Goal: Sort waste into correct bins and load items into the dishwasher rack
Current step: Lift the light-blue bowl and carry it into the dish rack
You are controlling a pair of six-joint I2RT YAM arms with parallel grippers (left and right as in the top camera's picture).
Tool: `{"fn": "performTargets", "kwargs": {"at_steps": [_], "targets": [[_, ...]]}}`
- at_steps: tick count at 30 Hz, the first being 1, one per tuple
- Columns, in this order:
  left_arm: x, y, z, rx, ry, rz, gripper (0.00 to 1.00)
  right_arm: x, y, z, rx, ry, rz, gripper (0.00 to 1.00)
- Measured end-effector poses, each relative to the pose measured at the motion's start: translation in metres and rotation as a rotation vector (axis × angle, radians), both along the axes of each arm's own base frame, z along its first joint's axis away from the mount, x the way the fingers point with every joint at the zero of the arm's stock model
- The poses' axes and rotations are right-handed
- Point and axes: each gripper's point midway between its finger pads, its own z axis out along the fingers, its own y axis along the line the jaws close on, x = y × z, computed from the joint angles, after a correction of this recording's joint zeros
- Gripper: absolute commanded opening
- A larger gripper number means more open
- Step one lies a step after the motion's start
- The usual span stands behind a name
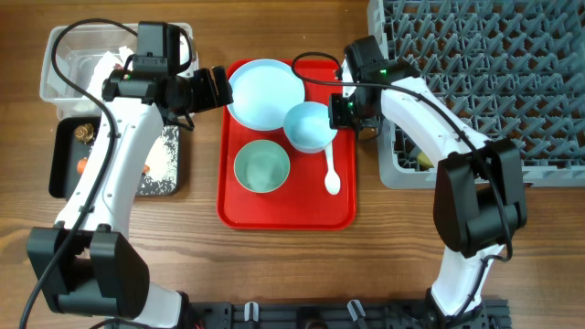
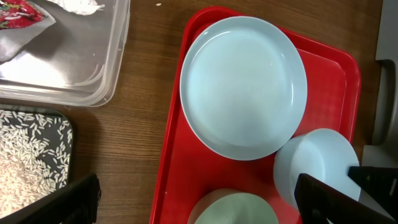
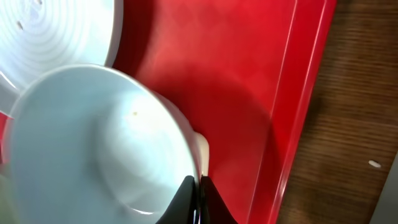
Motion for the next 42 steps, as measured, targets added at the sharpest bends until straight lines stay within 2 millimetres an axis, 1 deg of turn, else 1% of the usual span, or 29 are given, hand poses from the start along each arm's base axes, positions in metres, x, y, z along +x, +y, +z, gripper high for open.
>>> {"fn": "performTargets", "kwargs": {"at_steps": [8, 10, 12, 13, 15, 17, 18, 19, 20, 22, 23, 24, 26, 28, 30, 31, 34, 36, 38, 42], "targets": [[0.0, 0.0, 0.0, 0.0, 0.0, 0.0, 1.0, 0.005, -0.002, 0.001, -0.004, -0.019, -0.006, 0.04], [0.0, 0.0, 0.0, 0.0, 0.0, 0.0, 1.0, 0.008, -0.007, 0.006, -0.012, -0.031, -0.018, 0.04], [0.0, 0.0, 0.0, 0.0, 0.0, 0.0, 1.0, 0.013, -0.016, 0.02, -0.024, -0.067, -0.04, 0.04], [0.0, 0.0, 0.0, 0.001, 0.0, 0.0, 1.0, 0.017, -0.021, 0.03, -0.028, -0.093, -0.054, 0.04], [0.0, 0.0, 0.0, 0.002, 0.0, 0.001, 1.0, 0.033, -0.041, 0.077, -0.038, -0.211, -0.109, 0.04], [0.0, 0.001, 0.0, 0.003, 0.0, 0.002, 1.0, 0.043, -0.059, 0.113, -0.058, -0.309, -0.157, 0.04], [0.0, 0.001, 0.0, 0.003, 0.0, 0.002, 1.0, 0.049, -0.072, 0.138, -0.077, -0.38, -0.195, 0.04], [0.0, 0.001, 0.0, 0.003, 0.0, 0.002, 1.0, 0.052, -0.084, 0.158, -0.096, -0.438, -0.226, 0.04], [0.0, 0.001, 0.0, 0.003, 0.0, 0.002, 1.0, 0.055, -0.1, 0.181, -0.131, -0.51, -0.272, 0.04], [0.0, 0.001, 0.0, 0.003, 0.0, 0.002, 1.0, 0.06, -0.129, 0.213, -0.213, -0.618, -0.352, 0.04], [0.0, 0.001, 0.0, 0.003, 0.0, 0.002, 1.0, 0.063, -0.142, 0.225, -0.261, -0.664, -0.385, 0.04], [0.0, 0.001, 0.0, 0.003, 0.0, 0.002, 1.0, 0.066, -0.157, 0.236, -0.322, -0.708, -0.423, 0.04], [0.0, 0.001, 0.0, 0.003, 0.0, 0.002, 1.0, 0.071, -0.18, 0.249, -0.442, -0.766, -0.468, 0.04], [0.0, 0.001, 0.0, 0.003, 0.0, 0.002, 1.0, 0.079, -0.198, 0.258, -0.558, -0.816, -0.486, 0.04], [0.0, 0.001, 0.0, 0.006, -0.001, 0.003, 1.0, 0.09, -0.211, 0.268, -0.684, -0.868, -0.476, 0.04], [0.0, 0.001, 0.0, 0.006, -0.001, 0.003, 1.0, 0.098, -0.216, 0.274, -0.759, -0.898, -0.454, 0.04], [0.0, 0.001, 0.0, 0.006, -0.001, 0.003, 1.0, 0.114, -0.222, 0.278, -0.905, -0.929, -0.376, 0.04], [0.0, 0.001, 0.0, 0.006, -0.001, 0.003, 1.0, 0.124, -0.223, 0.274, -0.993, -0.924, -0.302, 0.04], [0.0, 0.001, 0.0, 0.006, -0.001, 0.003, 1.0, 0.134, -0.223, 0.265, -1.079, -0.899, -0.214, 0.05], [0.0, 0.001, 0.0, 0.006, -0.001, 0.004, 1.0, 0.155, -0.225, 0.233, -1.24, -0.816, -0.056, 0.04]]}}
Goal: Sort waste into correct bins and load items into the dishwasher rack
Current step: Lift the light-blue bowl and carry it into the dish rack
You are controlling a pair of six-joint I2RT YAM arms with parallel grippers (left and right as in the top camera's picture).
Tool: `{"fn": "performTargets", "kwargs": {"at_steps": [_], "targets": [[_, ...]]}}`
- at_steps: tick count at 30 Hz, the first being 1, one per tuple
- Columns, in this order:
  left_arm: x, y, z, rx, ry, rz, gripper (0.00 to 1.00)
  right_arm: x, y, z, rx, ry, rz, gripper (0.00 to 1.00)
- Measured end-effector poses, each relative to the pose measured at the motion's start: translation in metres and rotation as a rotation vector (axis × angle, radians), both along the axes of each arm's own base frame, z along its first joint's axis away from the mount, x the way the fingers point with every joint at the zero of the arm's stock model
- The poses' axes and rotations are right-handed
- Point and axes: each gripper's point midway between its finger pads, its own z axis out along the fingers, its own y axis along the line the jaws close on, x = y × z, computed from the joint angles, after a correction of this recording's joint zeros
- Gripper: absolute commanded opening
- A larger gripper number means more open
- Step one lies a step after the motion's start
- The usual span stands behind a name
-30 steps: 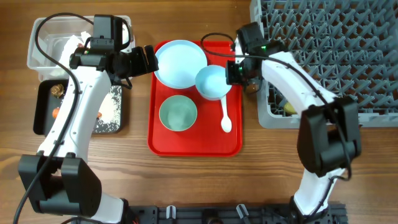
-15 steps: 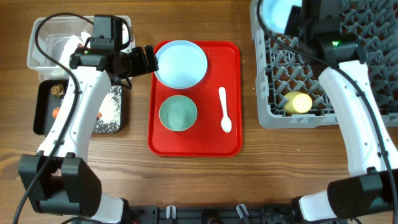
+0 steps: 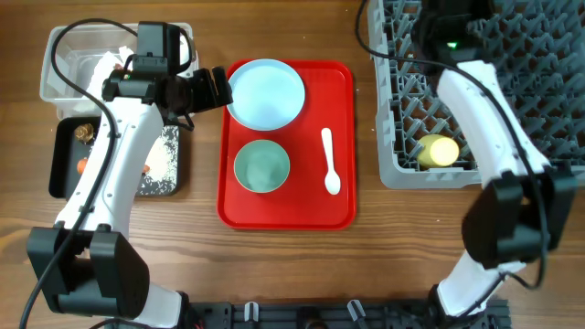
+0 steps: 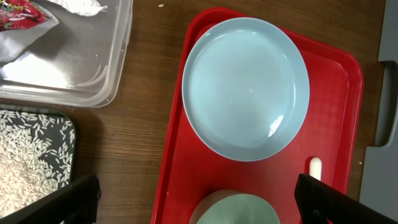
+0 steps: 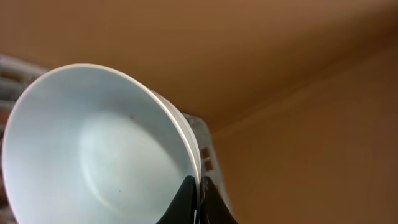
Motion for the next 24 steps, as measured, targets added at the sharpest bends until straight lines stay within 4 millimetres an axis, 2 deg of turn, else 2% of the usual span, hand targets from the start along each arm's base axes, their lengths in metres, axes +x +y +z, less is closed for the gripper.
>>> {"fn": "performTargets", "kwargs": {"at_steps": [3, 8, 24], "targets": [[0.0, 0.0, 0.0, -0.001, 0.0, 0.002, 1.0, 0.011, -0.002, -0.023, -0.093, 0.077, -0.006, 0.04], [0.0, 0.0, 0.0, -0.001, 0.0, 0.002, 1.0, 0.019, -0.004, -0.048, -0.169, 0.156, -0.004, 0.04], [0.0, 0.0, 0.0, -0.001, 0.0, 0.002, 1.0, 0.017, -0.033, -0.052, -0.188, 0.183, -0.054, 0.04]]}}
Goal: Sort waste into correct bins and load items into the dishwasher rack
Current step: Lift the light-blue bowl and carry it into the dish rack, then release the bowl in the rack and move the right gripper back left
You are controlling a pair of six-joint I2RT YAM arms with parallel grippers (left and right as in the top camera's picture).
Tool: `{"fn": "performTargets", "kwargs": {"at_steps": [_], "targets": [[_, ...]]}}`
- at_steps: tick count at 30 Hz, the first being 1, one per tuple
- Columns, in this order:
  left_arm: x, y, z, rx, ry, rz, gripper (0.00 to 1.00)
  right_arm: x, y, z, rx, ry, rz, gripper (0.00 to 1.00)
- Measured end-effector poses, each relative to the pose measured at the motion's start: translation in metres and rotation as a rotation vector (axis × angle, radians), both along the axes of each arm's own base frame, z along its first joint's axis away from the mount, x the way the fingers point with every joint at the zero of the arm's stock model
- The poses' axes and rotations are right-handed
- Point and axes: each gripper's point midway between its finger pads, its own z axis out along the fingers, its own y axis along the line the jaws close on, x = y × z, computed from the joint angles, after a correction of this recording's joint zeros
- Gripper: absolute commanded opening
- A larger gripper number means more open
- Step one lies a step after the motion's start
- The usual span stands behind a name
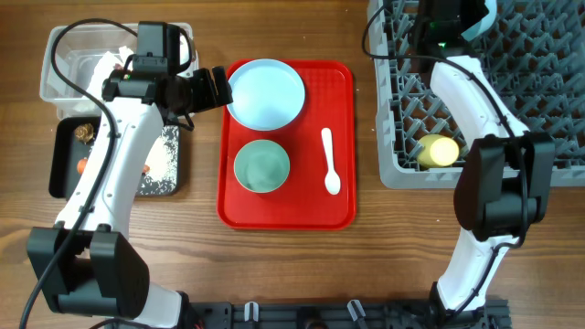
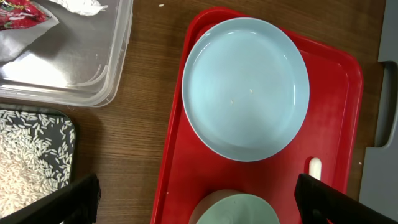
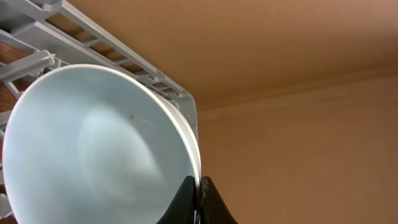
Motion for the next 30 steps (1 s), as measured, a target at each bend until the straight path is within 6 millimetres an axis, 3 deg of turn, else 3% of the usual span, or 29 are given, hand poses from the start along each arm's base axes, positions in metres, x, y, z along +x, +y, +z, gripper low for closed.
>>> {"fn": "performTargets", "kwargs": {"at_steps": [7, 13, 21, 30], "targets": [[0.0, 0.0, 0.0, 0.0, 0.0, 0.0, 1.0, 0.002, 0.001, -0.007, 0.011, -0.002, 0.0, 0.04], [0.0, 0.0, 0.0, 0.0, 0.0, 0.0, 1.0, 0.009, 0.001, -0.033, 0.006, 0.028, -0.005, 0.04], [0.0, 0.0, 0.0, 0.0, 0.0, 0.0, 1.0, 0.013, 0.004, -0.03, 0.011, -0.006, 0.001, 0.04], [0.0, 0.0, 0.0, 0.0, 0.0, 0.001, 1.0, 0.007, 0.037, -0.049, 0.01, 0.092, 0.05, 0.05]]}}
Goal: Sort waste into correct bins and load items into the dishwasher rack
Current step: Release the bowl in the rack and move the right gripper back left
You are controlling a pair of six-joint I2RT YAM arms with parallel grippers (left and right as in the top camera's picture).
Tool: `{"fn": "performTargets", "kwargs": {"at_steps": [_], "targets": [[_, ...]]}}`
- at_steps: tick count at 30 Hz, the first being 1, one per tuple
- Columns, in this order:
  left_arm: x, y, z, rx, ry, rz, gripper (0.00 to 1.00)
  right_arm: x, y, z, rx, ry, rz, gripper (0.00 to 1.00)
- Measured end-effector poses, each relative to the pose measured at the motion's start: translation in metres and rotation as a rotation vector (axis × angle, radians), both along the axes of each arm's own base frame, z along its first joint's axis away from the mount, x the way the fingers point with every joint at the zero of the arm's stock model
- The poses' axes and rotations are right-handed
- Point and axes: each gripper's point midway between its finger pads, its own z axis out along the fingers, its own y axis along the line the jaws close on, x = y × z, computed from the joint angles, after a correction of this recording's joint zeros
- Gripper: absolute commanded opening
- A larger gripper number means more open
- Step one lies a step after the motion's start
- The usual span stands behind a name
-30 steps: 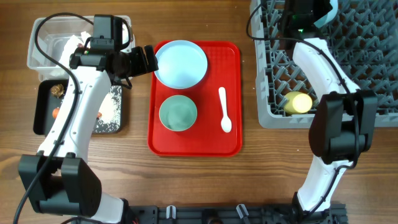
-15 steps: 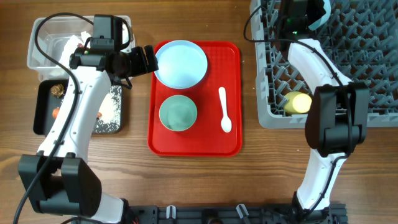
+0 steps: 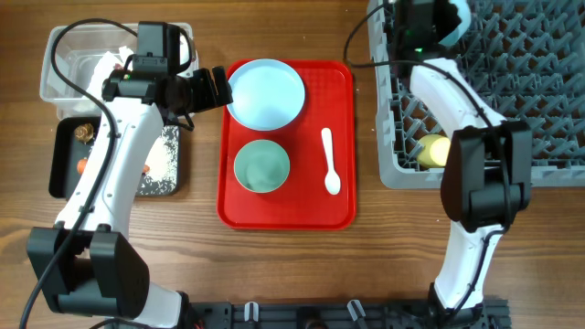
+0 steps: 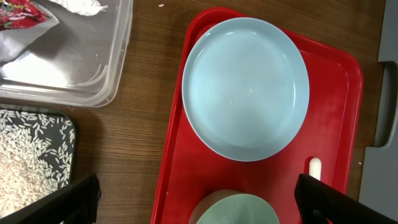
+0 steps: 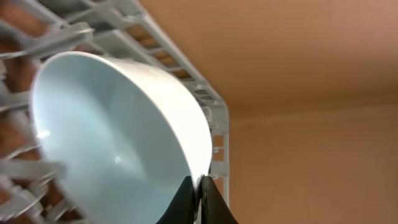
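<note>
My right gripper (image 5: 199,186) is shut on the rim of a pale blue bowl (image 5: 118,143), held tilted over the far left corner of the grey dishwasher rack (image 3: 512,110); overhead only a sliver of that bowl (image 3: 463,16) shows. On the red tray (image 3: 285,206) lie a pale blue plate (image 3: 265,92), a green bowl (image 3: 262,167) and a white spoon (image 3: 330,162). My left gripper (image 4: 198,200) hangs open above the tray's left edge, near the plate (image 4: 245,87) and the green bowl (image 4: 235,209).
A clear plastic bin (image 3: 78,64) with wrappers stands at the far left. A black tray (image 3: 114,160) with rice and scraps lies in front of it. A yellow cup (image 3: 437,150) lies in the rack's near left part.
My right gripper has moved slightly left over the rack's far corner, and the blue bowl it holds has tilted more steeply against the rack tines. The left arm has not moved.
My right gripper was shut on the blue bowl's rim on the red tray. Then the bowl was off the tray, held high over the rack's far side. After that it was at the rack's far left corner, where it now tilts among the tines.
</note>
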Motion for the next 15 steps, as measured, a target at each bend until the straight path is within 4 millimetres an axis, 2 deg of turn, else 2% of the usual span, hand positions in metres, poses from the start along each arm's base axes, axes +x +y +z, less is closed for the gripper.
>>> {"fn": "performTargets", "kwargs": {"at_steps": [1, 2, 3, 4, 5, 6, 10, 15], "targets": [[0.0, 0.0, 0.0, 0.0, 0.0, 0.0, 1.0, -0.003, 0.005, -0.004, -0.006, 0.022, 0.001, 0.06], [0.0, 0.0, 0.0, 0.0, 0.0, 0.0, 1.0, -0.004, 0.006, -0.005, -0.009, 0.029, 0.001, 0.14], [0.0, 0.0, 0.0, 0.0, 0.0, 0.0, 1.0, -0.005, 0.006, -0.006, -0.01, 0.04, -0.002, 0.3], [0.0, 0.0, 0.0, 0.0, 0.0, 0.0, 1.0, -0.006, 0.006, -0.008, -0.007, 0.045, -0.006, 0.54], [0.0, 0.0, 0.0, 0.0, 0.0, 0.0, 1.0, -0.008, 0.006, -0.01, -0.007, 0.059, -0.006, 0.91], [0.0, 0.0, 0.0, 0.0, 0.0, 0.0, 1.0, -0.009, 0.006, -0.013, -0.001, 0.067, -0.007, 1.0], [0.0, 0.0, 0.0, 0.0, 0.0, 0.0, 1.0, -0.01, 0.007, -0.021, 0.015, 0.072, -0.013, 1.0], [0.0, 0.0, 0.0, 0.0, 0.0, 0.0, 1.0, -0.006, 0.014, -0.017, 0.035, 0.028, -0.008, 1.0]]}}
